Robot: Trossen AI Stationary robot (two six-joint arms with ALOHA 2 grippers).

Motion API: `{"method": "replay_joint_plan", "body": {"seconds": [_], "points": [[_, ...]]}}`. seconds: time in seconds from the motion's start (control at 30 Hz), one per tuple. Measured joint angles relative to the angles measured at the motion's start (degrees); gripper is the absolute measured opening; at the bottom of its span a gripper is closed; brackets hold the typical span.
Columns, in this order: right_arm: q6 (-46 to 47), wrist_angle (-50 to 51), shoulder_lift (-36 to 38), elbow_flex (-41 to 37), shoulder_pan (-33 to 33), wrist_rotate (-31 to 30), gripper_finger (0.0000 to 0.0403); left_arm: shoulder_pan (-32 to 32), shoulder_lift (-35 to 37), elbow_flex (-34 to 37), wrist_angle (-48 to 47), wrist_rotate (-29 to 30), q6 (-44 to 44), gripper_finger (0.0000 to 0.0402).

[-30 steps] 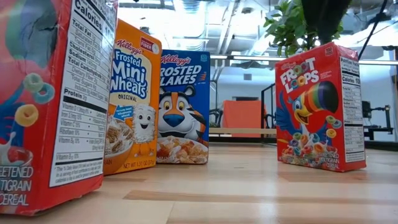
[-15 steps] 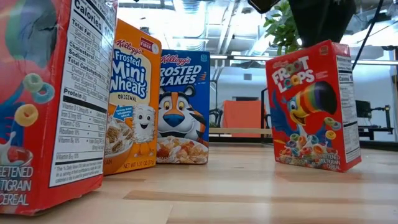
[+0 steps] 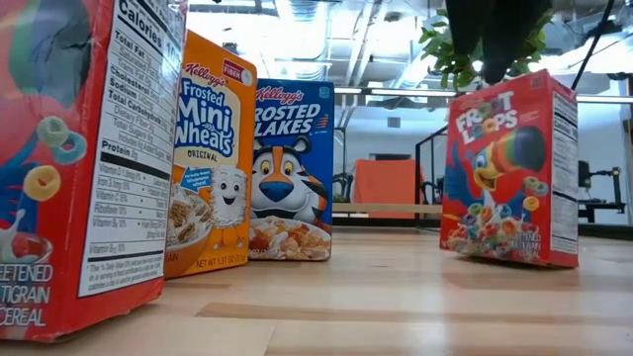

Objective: Stack cereal on shelf
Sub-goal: Put the top red cereal box on the shelf

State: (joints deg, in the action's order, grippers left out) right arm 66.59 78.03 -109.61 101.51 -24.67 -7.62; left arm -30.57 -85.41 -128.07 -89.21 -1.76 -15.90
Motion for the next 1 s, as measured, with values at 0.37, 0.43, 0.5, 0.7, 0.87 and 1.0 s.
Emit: {"method": "replay_joint_plan", "body": {"seconds": [0.37, 0.43, 0.5, 0.7, 0.87, 1.0], "points": [[-0.43, -4.83, -0.3, -4.82, 0.0, 1.52, 0.0349, -0.02, 0.0, 0.0, 0.02, 0.02, -0.11, 0.0297], [-0.43, -5.78, -0.28, -4.92, 0.04, 1.45, 0.0348, -0.02, 0.0, 0.0, 0.02, 0.0, -0.11, 0.0297], [-0.11, -5.48, 0.31, -5.01, 0.04, 0.58, 0.0348, -0.02, 0.0, 0.0, 0.02, 0.02, -0.11, 0.0297], [0.9, -4.73, 3.06, -5.05, 0.09, -1.38, 0.035, 0.0, 0.0, 0.0, 0.04, 0.0, -0.11, 0.0297], [1.81, -4.24, 3.57, -5.05, 0.05, -2.56, 0.0348, -0.02, 0.0, 0.0, 0.04, 0.01, -0.13, 0.0297], [2.63, -4.3, 3.48, -6.08, 0.0, -2.6, 0.035, -0.02, 0.0, 0.0, 0.04, 0.0, -0.11, 0.0297]]}}
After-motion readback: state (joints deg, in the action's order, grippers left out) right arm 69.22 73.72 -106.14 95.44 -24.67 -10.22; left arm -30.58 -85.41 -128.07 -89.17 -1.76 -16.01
